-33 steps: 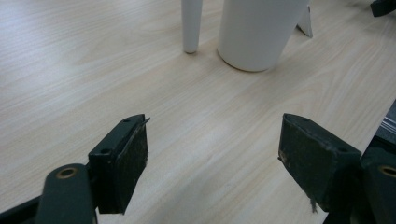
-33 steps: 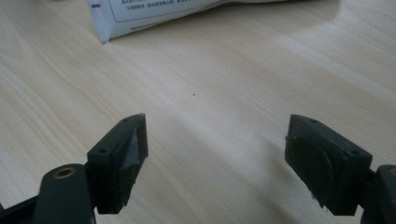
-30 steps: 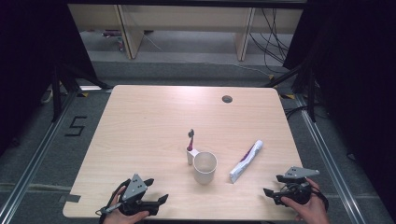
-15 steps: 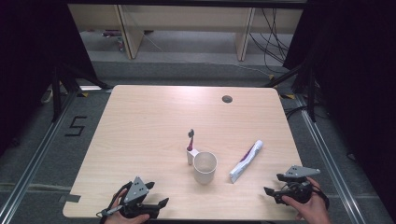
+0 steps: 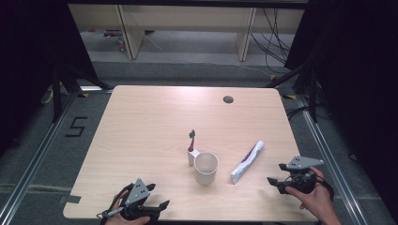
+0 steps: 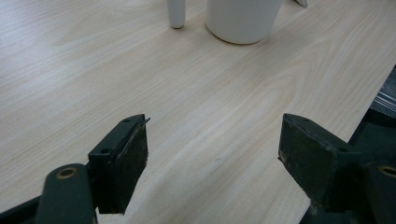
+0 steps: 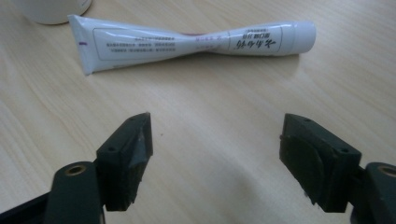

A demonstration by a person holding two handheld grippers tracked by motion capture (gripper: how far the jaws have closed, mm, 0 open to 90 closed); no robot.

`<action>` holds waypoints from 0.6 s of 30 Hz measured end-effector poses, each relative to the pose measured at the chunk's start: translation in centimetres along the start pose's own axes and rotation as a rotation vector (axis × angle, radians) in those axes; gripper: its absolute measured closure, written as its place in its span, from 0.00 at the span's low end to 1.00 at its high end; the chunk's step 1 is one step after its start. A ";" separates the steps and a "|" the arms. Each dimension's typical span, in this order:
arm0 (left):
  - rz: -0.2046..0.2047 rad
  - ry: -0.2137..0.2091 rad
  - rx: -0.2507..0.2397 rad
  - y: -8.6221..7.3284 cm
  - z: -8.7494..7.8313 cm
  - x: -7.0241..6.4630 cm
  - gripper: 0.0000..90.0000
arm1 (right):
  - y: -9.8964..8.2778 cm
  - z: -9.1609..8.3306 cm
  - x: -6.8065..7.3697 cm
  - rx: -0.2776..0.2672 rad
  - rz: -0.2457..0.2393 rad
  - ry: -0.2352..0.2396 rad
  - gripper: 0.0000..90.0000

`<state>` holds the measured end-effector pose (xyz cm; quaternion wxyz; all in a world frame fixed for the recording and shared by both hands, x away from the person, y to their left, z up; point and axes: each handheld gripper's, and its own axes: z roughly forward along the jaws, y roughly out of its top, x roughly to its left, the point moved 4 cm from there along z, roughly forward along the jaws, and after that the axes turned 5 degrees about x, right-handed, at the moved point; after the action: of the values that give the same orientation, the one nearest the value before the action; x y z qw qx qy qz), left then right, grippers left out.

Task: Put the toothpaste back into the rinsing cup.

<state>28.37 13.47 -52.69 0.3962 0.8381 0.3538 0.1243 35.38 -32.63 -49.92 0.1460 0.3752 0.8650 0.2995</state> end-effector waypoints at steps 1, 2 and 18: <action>0.006 0.006 0.007 0.0 0.0 0.0 0.26 | 0.3 0.0 -0.1 0.005 -0.002 0.000 0.36; 0.028 0.010 0.027 -0.1 -0.1 0.2 0.26 | 0.6 0.1 -0.4 0.000 -0.011 -0.005 0.37; 0.005 0.001 0.003 -0.1 0.1 0.0 0.27 | 4.6 2.5 -2.9 0.015 0.030 0.002 0.90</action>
<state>28.37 13.43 -52.89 0.3945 0.8396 0.3519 0.1251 41.12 -31.24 -48.93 0.1380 0.3891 0.8616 0.2954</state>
